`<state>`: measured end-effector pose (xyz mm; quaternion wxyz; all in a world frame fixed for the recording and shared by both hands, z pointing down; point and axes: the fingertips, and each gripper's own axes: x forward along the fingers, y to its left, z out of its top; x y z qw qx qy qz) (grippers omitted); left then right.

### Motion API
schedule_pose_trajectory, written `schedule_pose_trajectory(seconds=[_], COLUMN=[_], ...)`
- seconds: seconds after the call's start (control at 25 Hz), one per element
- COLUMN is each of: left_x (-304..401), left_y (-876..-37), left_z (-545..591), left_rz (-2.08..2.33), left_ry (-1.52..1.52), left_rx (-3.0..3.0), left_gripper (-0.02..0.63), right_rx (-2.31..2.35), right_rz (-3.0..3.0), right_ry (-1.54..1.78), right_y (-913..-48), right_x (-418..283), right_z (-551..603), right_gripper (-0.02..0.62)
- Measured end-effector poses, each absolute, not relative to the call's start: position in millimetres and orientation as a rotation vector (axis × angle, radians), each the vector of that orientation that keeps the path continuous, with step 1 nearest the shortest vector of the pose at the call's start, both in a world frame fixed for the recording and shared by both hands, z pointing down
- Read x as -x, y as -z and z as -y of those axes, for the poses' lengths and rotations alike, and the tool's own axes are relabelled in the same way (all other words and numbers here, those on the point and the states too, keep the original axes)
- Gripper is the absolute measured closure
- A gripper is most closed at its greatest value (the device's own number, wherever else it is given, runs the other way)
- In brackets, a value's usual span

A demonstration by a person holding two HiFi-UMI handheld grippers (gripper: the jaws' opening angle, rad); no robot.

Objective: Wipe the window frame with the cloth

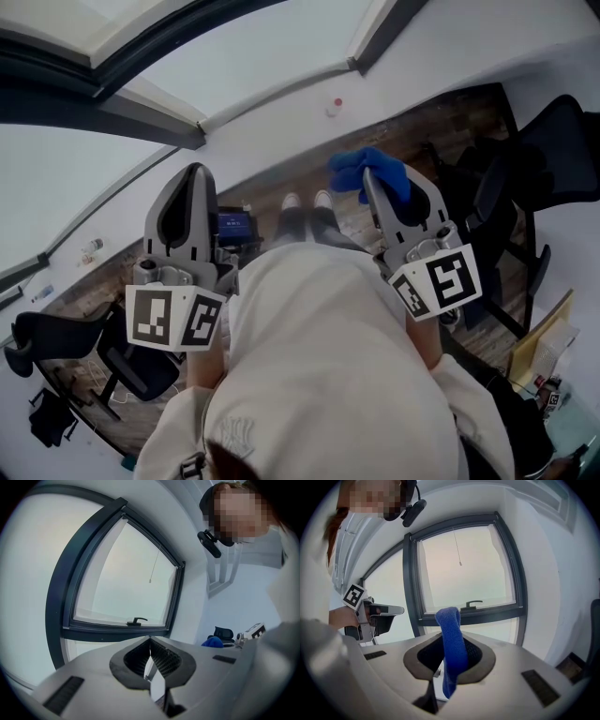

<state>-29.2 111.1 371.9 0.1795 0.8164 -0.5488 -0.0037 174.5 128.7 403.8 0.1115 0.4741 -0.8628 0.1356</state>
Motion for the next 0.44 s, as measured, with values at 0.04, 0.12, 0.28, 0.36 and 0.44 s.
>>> schedule_pose_trajectory(seconds=[0.04, 0.12, 0.28, 0.36, 0.44], left_x=[30, 29, 24, 22, 20], left_y=[-372, -372, -372, -372, -372], left_z=[-110, -109, -107, -107, -106], left_rz=[1.554, 1.558, 1.562, 1.564, 1.567], left_ry=[0.011, 0.012, 0.015, 0.019, 0.024], left_rx=[-2.307, -2.305, -2.302, -2.300, -2.298], left_gripper=[0.597, 0.597, 0.597, 0.597, 0.597], right_rx=[-1.390, -1.387, -1.382, -1.377, -1.372], right_rz=[2.533, 2.530, 2.529, 2.528, 2.527], right_ry=[-0.398, -0.398, -0.396, -0.394, -0.392], right_y=[-404, -405, -406, -407, -407], right_x=[-174, -176, -181, -184, -186], right_z=[-128, -127, -124, -123, -122], right_gripper=[0.537, 0.537, 0.537, 0.537, 0.537])
